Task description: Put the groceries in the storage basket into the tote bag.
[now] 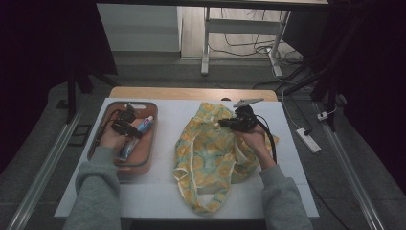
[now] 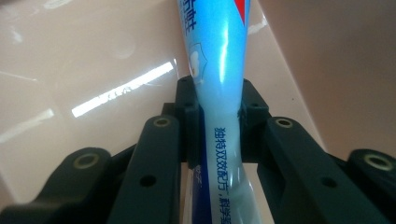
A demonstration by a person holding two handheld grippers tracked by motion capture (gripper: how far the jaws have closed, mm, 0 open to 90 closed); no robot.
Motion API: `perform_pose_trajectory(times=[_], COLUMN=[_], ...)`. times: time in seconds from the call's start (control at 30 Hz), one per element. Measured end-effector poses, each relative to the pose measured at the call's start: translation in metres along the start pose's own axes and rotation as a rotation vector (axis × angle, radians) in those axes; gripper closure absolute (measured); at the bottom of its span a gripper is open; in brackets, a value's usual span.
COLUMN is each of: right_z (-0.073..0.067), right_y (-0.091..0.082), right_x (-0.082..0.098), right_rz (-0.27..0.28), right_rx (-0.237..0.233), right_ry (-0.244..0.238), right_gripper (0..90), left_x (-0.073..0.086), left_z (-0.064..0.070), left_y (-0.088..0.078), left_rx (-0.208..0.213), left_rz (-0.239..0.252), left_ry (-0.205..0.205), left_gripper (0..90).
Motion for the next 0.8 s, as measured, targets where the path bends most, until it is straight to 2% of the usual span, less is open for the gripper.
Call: perform_pose_trajectory(times=[0.2, 0.43, 0.53, 0.7, 0.8], right_z=[0.001, -0.001, -0.001, -0.002, -0.001], right_y=[-0.001, -0.001, -0.001, -0.001, -0.001], right_x=[0.0, 0.0, -0.001, -0.001, -0.001], right_rz=[0.003, 0.001, 0.003, 0.005, 0.006], right_rx=[0.001, 0.002, 0.002, 0.003, 0.004], right_ry=[0.002, -0.003, -0.005, -0.004, -0.004], right_gripper=[88.5, 88.5, 88.5, 88.5, 88.5], left_x=[0.001, 0.006, 0.008, 0.009, 0.009], left_z=[0.004, 0.015, 0.025, 0.051, 0.07], left_y=[-0.028, -0.07, -0.089, -0.114, -0.125], left_rx=[0.02, 0.071, 0.083, 0.082, 0.124], left_rz=[0.097, 0.254, 0.304, 0.375, 0.424], left_ry=[0.019, 0.057, 0.094, 0.17, 0.226], left_gripper=[74.6, 74.8, 74.8, 74.8, 74.8])
Point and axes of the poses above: each handheld gripper's, and its own axes: y roughly forward along the jaws, x roughly out of its underside, z roughly to its right, the point moved 3 cm from there along y, roughly forward along the jaws, and after that the axes turned 5 degrees about -z, right-handed, at the moved point
